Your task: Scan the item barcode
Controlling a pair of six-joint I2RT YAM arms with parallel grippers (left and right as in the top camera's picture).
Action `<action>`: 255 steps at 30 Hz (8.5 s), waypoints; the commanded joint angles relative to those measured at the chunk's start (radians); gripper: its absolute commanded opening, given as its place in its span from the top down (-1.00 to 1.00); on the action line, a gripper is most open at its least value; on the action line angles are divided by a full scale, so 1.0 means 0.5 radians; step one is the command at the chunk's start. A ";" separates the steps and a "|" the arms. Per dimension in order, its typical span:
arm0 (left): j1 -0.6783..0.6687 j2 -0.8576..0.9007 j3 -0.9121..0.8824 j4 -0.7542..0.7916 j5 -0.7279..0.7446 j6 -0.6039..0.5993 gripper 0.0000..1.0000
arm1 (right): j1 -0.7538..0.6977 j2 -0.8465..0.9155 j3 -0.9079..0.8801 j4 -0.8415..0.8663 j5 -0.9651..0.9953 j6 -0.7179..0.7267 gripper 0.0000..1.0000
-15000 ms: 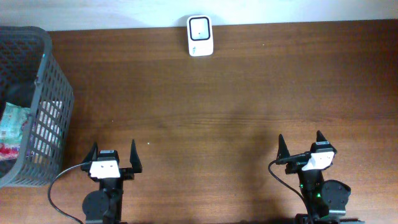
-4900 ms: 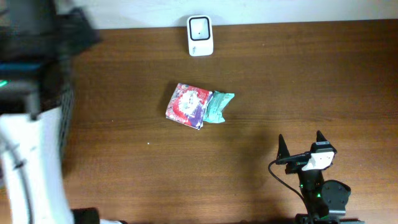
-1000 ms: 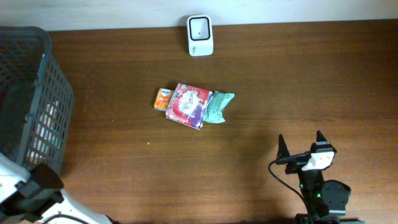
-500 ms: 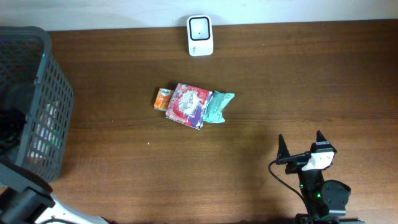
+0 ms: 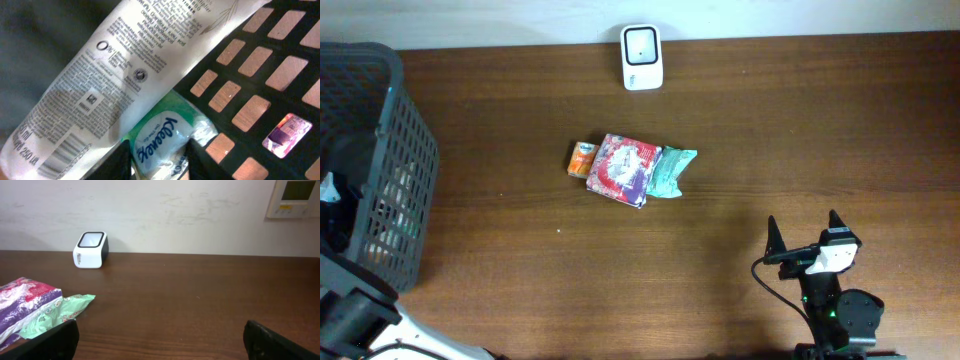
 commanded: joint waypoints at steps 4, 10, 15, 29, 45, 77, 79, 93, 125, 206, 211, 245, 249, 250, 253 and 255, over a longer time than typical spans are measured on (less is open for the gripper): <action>0.005 0.063 0.110 -0.043 0.169 0.024 1.00 | 0.018 -0.013 -0.018 -0.002 0.017 0.010 -0.97; 0.006 0.062 1.117 -0.533 0.258 0.014 1.00 | 0.018 -0.013 -0.018 -0.002 0.017 0.009 -0.97; 0.006 0.053 2.174 -0.729 0.302 -0.297 1.00 | 0.018 -0.013 -0.018 -0.002 0.017 0.009 -0.97; -1.102 -0.099 2.632 -0.759 0.256 -0.170 1.00 | 0.018 -0.013 -0.018 -0.002 0.017 0.009 -0.97; -1.951 -0.099 0.257 0.429 -1.093 0.143 1.00 | 0.018 -0.013 -0.018 -0.002 0.017 0.009 -0.97; -0.455 -0.151 1.232 0.062 -0.982 -0.153 -0.99 | 0.018 -0.013 -0.018 -0.002 0.017 0.009 -0.97; -0.443 -0.006 1.232 -0.007 -0.964 -0.151 -0.99 | 0.018 -0.013 -0.018 -0.002 0.017 0.009 -0.97; -0.195 0.486 1.174 -0.391 -0.122 0.505 -0.97 | 0.018 -0.013 -0.018 -0.002 0.017 0.009 -0.97; -0.224 0.488 1.761 -0.283 -0.163 -0.092 0.96 | 0.018 -0.013 -0.018 -0.002 0.017 0.009 -0.97; -1.373 0.492 2.788 -0.759 -0.386 -0.509 -0.99 | 0.018 -0.013 -0.018 0.948 -1.119 0.871 -0.97; -1.374 0.492 2.788 -0.759 -0.386 -0.509 -0.98 | 0.018 0.015 0.260 1.178 -0.400 0.899 -0.97; -1.373 0.492 2.788 -0.759 -0.386 -0.509 -0.98 | 0.359 4.366 3.694 -1.983 -0.342 0.537 -1.00; -1.376 0.491 2.788 -0.759 -0.386 -0.509 -0.98 | 0.356 4.476 3.672 -1.933 -0.314 0.609 -0.99; -1.376 0.492 2.788 -0.759 -0.386 -0.509 -0.98 | 0.362 4.508 3.672 -1.909 -0.371 0.608 -0.99; -1.374 0.492 2.788 -0.759 -0.386 -0.509 -0.98 | 0.362 4.569 3.672 -1.894 -0.409 0.609 -0.86; -1.374 0.492 2.788 -0.759 -0.386 -0.509 -0.98 | 0.359 4.628 3.671 -1.871 -0.412 0.607 -0.70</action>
